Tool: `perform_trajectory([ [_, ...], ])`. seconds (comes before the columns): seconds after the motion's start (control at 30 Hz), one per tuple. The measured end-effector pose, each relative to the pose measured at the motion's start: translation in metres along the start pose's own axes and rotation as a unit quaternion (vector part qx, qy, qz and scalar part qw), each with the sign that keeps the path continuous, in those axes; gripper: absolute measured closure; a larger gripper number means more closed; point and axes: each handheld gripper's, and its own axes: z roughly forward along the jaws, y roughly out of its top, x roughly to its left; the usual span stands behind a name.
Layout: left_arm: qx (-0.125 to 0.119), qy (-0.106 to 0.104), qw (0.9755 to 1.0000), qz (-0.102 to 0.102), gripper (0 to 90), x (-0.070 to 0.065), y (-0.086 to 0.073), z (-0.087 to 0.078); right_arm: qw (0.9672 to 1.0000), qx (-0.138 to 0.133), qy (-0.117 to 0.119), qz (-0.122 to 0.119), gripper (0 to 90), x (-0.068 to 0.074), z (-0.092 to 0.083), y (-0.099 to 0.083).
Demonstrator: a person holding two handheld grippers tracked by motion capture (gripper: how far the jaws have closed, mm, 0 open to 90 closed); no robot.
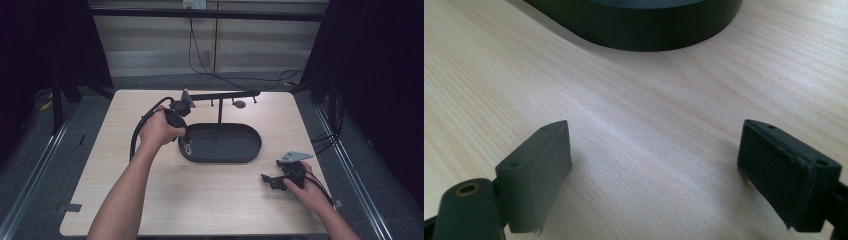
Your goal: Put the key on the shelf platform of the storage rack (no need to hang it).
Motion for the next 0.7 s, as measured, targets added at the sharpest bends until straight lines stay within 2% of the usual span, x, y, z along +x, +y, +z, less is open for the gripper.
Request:
perform_trajectory([
  [0.27, -0.001, -0.001, 1.0000, 0.003, 89.0, -0.004, 0.012, 0.003, 1.0000, 0.000, 0.000, -0.001, 13.4, 0.000, 0.000, 0.000],
  [0.7, -0.002, 0.010, 0.9999, 0.008, 88.9, -0.005, 0.026, 0.019, 1.0000, 0.000, 0.000, -0.001, 13.4, 0.000, 0.000, 0.000],
])
